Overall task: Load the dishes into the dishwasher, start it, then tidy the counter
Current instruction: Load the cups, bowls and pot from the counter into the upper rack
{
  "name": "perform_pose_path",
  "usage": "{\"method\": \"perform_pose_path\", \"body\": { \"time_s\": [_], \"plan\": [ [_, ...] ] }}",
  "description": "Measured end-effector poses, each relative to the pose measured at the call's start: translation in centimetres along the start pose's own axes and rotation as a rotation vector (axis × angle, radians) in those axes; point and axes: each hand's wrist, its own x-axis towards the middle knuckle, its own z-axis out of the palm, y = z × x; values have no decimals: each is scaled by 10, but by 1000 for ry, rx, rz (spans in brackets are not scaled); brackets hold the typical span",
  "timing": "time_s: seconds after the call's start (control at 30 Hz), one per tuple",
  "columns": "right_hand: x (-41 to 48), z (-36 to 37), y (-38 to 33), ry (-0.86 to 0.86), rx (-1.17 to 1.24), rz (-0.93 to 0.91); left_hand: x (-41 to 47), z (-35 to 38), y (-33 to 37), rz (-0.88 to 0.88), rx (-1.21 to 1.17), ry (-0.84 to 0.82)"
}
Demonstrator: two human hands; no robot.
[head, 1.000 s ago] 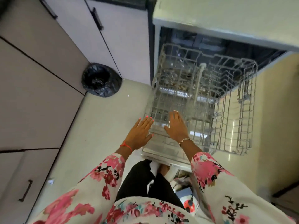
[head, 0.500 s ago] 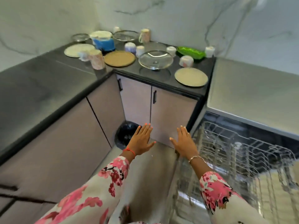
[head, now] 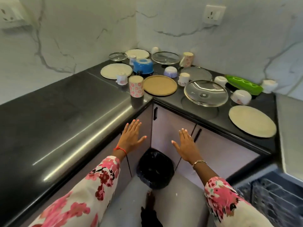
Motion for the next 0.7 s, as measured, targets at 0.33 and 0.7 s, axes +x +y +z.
{"method": "perform_pose_path", "body": {
  "time_s": [0.33,0.7],
  "plan": [
    [237,-65,-109,219,138,-234,136,-30,-121,-242,0,-1],
    [399,-69,-223,-17,104,-403,223,-45,-216,-354,-12,-52]
  ]
}}
